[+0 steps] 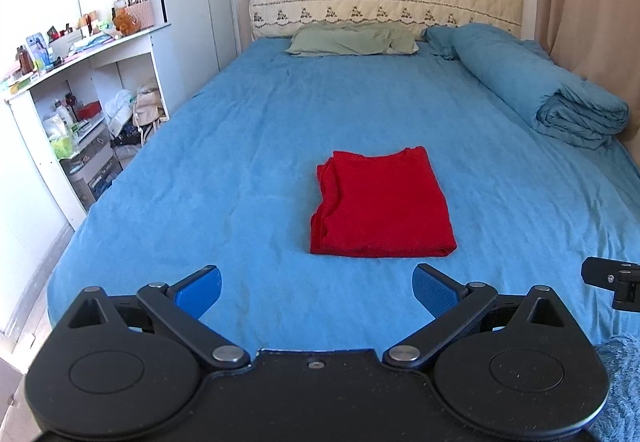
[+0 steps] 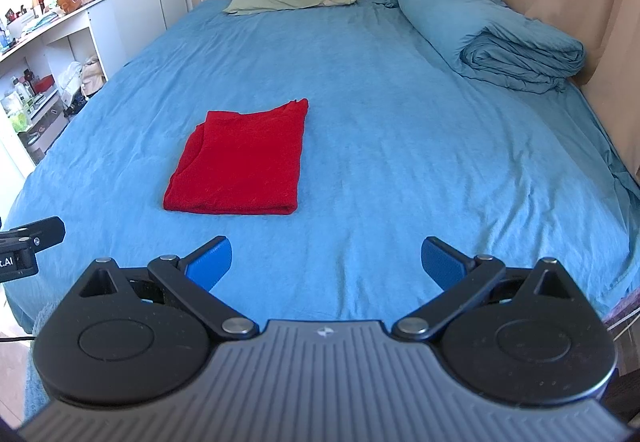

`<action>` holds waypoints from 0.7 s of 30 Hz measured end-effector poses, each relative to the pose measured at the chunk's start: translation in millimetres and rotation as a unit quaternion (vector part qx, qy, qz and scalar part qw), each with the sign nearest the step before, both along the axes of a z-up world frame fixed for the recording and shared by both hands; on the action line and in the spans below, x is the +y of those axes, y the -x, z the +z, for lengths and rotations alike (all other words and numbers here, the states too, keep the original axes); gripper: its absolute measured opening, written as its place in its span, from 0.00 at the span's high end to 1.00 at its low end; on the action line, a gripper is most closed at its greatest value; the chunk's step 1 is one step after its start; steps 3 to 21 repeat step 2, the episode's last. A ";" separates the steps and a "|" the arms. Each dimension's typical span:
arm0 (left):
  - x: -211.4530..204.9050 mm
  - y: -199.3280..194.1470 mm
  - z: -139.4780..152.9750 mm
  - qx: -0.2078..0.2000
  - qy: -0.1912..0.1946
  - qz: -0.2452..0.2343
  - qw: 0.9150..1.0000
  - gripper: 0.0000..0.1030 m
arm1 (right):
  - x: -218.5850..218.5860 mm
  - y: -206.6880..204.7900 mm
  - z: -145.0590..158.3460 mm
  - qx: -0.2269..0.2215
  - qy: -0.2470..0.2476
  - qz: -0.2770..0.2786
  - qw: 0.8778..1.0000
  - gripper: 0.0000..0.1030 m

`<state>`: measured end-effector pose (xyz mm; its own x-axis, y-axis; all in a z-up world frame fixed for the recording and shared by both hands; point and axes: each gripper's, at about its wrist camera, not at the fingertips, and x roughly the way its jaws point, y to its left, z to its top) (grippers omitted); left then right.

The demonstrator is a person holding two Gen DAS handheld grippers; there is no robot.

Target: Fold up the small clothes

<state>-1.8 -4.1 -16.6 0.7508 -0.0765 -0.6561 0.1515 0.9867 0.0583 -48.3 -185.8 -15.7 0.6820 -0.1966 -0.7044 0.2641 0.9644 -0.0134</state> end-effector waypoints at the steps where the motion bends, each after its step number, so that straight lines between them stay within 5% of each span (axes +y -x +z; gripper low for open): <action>1: 1.4 0.2 0.6 -0.001 0.002 -0.001 1.000 0.00 | -0.4 0.0 0.1 0.000 0.000 0.000 1.000 0.00; 21: 1.3 0.4 0.9 0.000 0.004 -0.002 1.000 0.00 | 0.3 0.4 0.1 -0.001 -0.001 -0.001 1.000 0.00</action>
